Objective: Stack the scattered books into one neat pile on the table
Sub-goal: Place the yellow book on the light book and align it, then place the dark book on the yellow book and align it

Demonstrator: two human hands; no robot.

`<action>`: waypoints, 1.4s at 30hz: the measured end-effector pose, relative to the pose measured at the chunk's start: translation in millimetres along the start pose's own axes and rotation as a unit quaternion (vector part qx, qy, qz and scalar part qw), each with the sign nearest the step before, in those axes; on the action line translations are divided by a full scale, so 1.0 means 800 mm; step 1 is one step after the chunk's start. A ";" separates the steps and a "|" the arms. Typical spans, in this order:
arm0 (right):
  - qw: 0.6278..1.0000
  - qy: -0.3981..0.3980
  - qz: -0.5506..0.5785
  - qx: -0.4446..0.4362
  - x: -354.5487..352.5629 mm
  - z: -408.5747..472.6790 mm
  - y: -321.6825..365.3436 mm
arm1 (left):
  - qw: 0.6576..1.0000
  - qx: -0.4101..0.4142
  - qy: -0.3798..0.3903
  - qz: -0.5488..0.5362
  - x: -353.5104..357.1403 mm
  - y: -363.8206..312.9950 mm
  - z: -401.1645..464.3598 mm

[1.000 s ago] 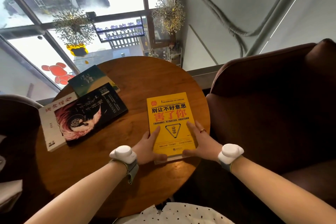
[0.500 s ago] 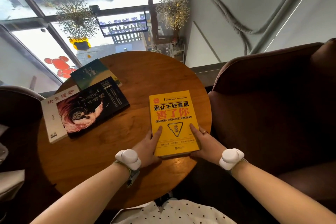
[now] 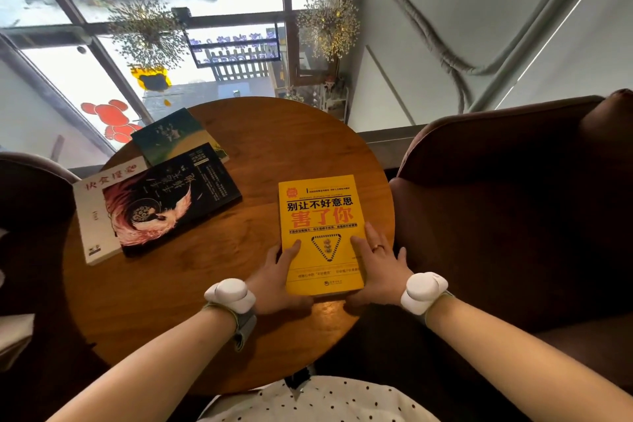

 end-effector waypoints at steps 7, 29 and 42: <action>0.998 0.054 -0.021 -0.037 -0.042 0.046 0.045 | 0.981 -0.045 -0.049 -0.180 -0.026 0.014 -0.020; 0.993 -0.012 0.119 0.013 -0.050 0.230 0.231 | 0.845 -0.290 -0.347 -0.285 -0.164 0.216 -0.103; 0.946 0.031 0.313 0.082 -0.024 0.307 0.279 | 0.777 -0.338 -0.244 -0.472 -0.177 0.252 -0.074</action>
Point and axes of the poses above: each hand's wrist, its own z-axis towards the middle knuckle, its own x-axis out of the palm, y = z × x, the point moved 2 cm from there along z, towards the middle knuckle, and after that the axes turned 4 degrees about -y, right-handed, at the moved point
